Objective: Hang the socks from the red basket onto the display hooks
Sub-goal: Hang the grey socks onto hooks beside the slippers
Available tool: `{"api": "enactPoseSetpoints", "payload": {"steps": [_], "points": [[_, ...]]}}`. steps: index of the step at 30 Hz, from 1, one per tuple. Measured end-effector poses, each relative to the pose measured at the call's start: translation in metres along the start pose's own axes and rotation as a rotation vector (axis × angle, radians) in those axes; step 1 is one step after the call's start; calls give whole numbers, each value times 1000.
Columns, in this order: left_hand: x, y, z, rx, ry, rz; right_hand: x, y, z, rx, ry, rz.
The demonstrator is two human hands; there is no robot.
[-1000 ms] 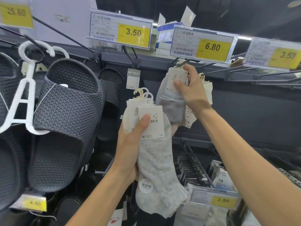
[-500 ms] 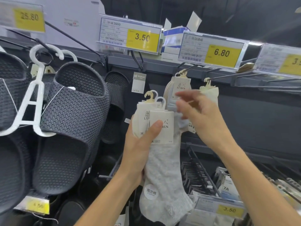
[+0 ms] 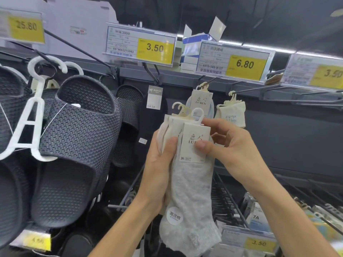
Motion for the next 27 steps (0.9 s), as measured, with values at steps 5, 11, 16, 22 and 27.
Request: {"api": "enactPoseSetpoints", "payload": {"steps": [5, 11, 16, 22, 27], "points": [[6, 3, -3, -26, 36, -39, -2, -1, -2, -14, 29, 19], [1, 2, -3, -15, -25, 7, -1, -3, -8, -52, 183, 4], [5, 4, -1, 0, -60, -25, 6, -2, -16, -85, 272, -85], [17, 1, 0, -58, -22, -137, 25, 14, -32, -126, 372, -272], [23, 1, 5, -30, -9, -180, 40, 46, -43, -132, 232, -382]]}}
Point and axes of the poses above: each hand's wrist, its own y-axis towards the middle knuckle, its own x-axis out of the back of the hand, z = x × y, the point moved 7 cm from there along y, towards the middle knuckle, and after that the axes turned 2 degrees about x, right-handed, at the moved point
